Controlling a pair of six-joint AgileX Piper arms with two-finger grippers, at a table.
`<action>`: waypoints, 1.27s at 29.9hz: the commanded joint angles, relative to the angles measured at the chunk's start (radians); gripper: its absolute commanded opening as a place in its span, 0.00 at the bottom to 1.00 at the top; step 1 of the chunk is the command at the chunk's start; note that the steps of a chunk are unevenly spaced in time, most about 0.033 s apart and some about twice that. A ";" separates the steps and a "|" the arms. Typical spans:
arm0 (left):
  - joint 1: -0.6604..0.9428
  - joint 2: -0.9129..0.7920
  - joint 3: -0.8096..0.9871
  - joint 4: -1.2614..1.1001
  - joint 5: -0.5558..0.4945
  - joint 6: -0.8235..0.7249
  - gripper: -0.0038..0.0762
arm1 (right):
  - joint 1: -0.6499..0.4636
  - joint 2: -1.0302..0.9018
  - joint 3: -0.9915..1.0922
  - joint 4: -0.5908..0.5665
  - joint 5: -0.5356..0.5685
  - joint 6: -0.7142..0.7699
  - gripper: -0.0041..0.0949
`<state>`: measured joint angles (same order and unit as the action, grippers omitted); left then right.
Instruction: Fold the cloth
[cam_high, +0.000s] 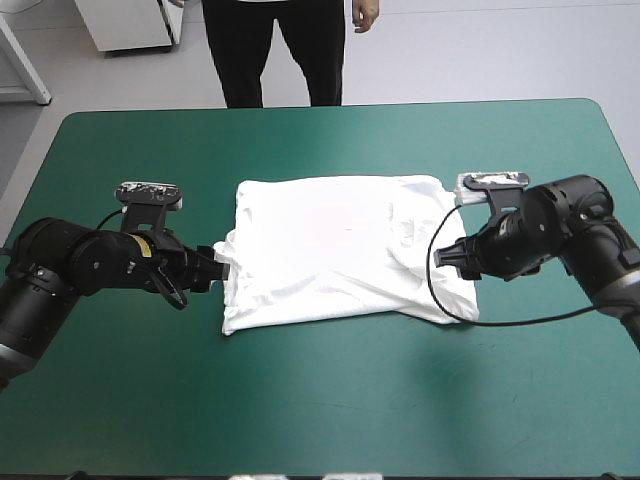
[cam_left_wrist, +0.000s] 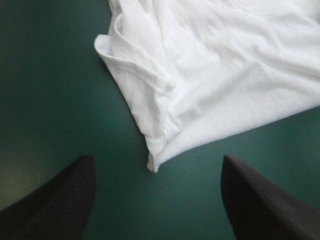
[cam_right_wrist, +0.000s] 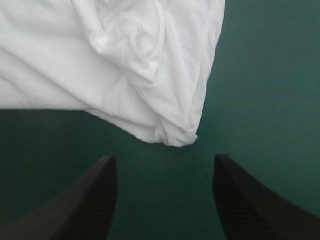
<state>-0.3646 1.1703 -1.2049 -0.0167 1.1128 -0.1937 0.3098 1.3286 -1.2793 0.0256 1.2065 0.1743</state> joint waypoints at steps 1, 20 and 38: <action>-0.002 0.029 -0.025 0.045 -0.022 -0.033 0.68 | -0.005 -0.071 0.035 -0.014 -0.035 0.014 0.58; -0.052 0.291 0.182 -0.020 -0.152 -0.090 0.68 | -0.005 -0.081 0.057 -0.046 -0.035 0.042 0.56; -0.056 0.454 0.246 -0.108 -0.305 -0.091 0.17 | -0.005 -0.081 0.057 -0.070 -0.038 0.042 0.47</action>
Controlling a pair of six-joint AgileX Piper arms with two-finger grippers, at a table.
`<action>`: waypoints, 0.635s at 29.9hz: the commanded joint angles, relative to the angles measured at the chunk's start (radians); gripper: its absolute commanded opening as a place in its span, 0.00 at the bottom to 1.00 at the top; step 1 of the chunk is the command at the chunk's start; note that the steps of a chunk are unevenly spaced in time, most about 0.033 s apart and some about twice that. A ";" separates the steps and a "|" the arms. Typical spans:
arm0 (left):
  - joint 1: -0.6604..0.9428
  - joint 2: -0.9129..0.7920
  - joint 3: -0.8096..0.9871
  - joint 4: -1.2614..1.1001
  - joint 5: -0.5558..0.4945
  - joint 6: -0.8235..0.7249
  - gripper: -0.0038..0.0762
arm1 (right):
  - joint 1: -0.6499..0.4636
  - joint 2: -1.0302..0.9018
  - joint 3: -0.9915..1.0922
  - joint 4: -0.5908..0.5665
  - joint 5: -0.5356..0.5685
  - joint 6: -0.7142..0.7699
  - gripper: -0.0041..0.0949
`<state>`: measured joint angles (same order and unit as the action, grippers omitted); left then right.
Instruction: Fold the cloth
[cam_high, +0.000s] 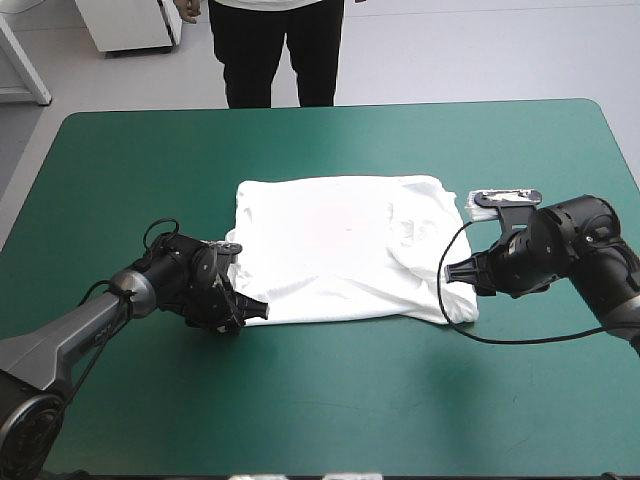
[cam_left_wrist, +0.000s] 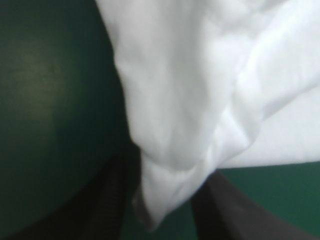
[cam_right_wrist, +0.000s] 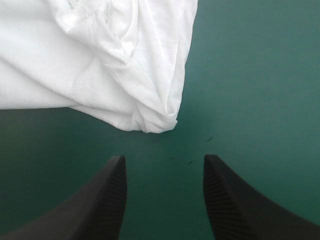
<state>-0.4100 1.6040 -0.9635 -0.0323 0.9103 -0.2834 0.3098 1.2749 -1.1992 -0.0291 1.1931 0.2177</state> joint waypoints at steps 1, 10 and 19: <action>-0.015 0.018 0.005 -0.087 -0.114 0.009 0.06 | -0.005 -0.027 -0.023 -0.015 -0.025 -0.002 0.46; -0.029 0.015 0.001 -0.082 -0.121 0.022 0.04 | -0.005 0.018 -0.012 -0.007 -0.012 -0.002 0.47; -0.029 0.015 0.001 -0.116 -0.113 0.056 0.04 | -0.005 0.188 0.026 0.005 -0.121 0.004 0.64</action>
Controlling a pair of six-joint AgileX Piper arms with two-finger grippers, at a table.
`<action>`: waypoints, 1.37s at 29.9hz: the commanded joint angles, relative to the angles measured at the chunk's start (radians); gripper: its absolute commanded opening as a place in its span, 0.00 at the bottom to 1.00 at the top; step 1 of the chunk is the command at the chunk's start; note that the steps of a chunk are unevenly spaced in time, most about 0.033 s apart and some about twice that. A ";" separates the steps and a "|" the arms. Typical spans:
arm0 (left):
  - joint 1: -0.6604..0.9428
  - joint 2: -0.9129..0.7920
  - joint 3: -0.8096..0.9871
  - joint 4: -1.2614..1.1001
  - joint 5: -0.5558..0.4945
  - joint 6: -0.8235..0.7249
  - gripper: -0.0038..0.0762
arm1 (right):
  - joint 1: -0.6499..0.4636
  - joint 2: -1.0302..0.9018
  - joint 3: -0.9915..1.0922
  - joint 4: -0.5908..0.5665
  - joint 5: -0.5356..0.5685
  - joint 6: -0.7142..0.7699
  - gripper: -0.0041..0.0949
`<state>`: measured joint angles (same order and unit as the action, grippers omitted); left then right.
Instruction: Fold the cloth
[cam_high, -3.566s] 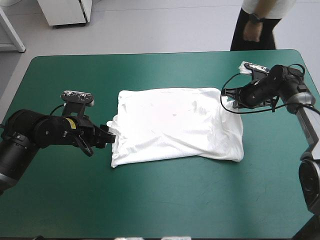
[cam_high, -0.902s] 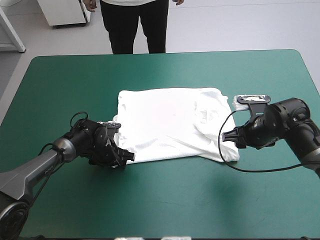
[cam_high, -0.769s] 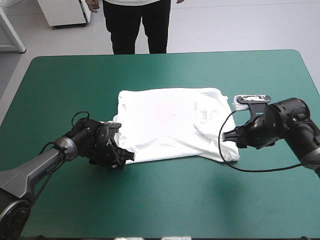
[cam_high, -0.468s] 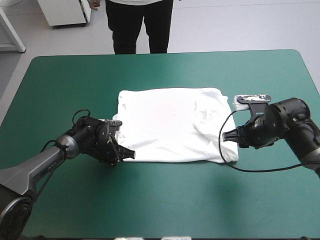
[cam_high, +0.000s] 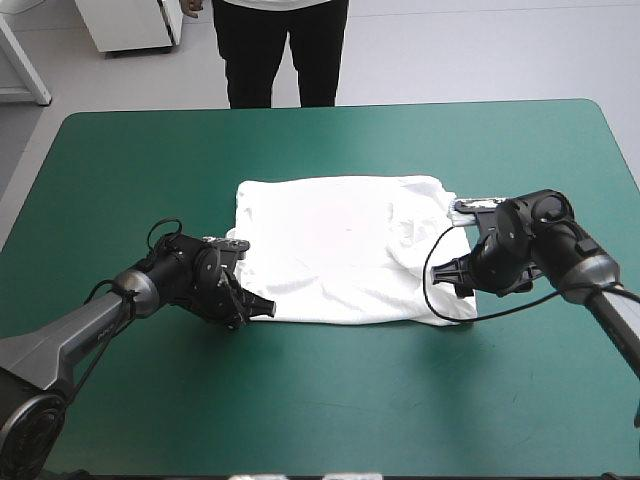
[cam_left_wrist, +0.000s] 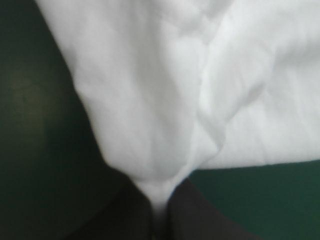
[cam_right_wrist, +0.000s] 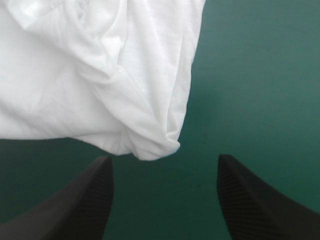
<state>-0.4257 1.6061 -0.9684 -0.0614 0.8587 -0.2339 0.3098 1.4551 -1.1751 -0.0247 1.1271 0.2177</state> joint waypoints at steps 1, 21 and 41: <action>-0.013 0.013 0.005 -0.093 -0.061 0.019 0.04 | -0.005 0.018 0.020 0.003 -0.088 0.013 0.64; -0.013 0.013 0.005 -0.096 -0.067 0.044 0.04 | -0.005 0.102 0.234 0.085 -0.318 0.094 0.16; -0.008 -0.034 -0.382 0.026 0.128 0.091 0.04 | -0.005 0.026 -0.161 0.070 -0.155 0.007 0.02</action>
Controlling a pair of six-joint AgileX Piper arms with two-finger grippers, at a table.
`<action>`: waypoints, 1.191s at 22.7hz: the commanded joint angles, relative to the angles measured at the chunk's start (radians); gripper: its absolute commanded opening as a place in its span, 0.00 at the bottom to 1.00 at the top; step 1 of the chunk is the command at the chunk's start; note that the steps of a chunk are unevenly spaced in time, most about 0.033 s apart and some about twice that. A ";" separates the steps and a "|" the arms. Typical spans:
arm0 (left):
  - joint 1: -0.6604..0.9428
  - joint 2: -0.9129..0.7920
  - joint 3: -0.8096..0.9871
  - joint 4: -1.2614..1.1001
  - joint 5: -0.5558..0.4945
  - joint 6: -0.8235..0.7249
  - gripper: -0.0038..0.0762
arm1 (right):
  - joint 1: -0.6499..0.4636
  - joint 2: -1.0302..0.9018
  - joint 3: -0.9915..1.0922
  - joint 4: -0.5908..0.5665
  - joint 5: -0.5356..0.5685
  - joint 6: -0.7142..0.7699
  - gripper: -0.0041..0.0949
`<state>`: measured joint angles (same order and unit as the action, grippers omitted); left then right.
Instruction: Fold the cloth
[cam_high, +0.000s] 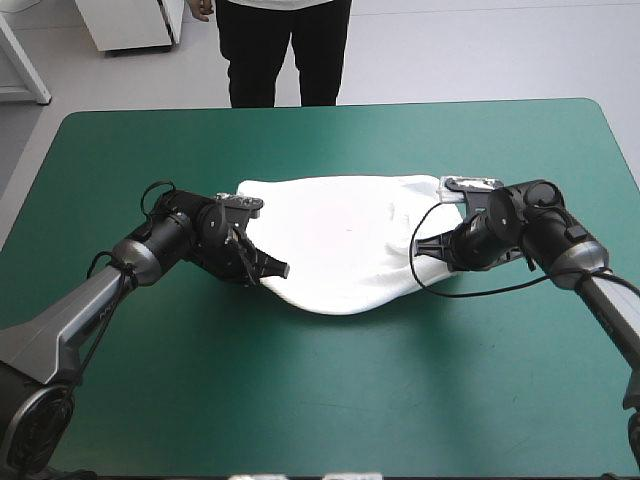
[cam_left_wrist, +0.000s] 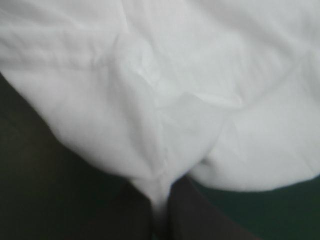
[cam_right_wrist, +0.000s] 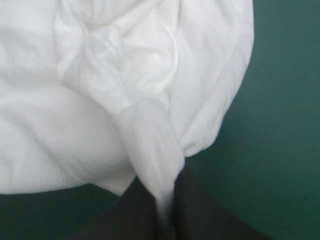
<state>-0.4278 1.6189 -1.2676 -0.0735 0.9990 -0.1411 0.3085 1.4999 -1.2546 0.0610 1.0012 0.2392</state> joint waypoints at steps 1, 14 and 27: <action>-0.007 -0.043 -0.109 0.059 -0.020 -0.006 0.04 | -0.004 -0.009 -0.104 -0.021 -0.044 -0.014 0.02; 0.133 0.281 -0.601 0.116 -0.040 0.000 0.04 | -0.114 0.296 -0.496 -0.052 -0.150 0.002 0.02; 0.163 0.610 -0.852 0.141 -0.093 0.004 0.05 | -0.124 0.652 -0.797 0.000 -0.099 -0.100 0.07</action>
<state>-0.2672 2.2985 -2.0848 0.0689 0.9405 -0.1408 0.1907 2.2195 -2.0129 0.0362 0.9135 0.2060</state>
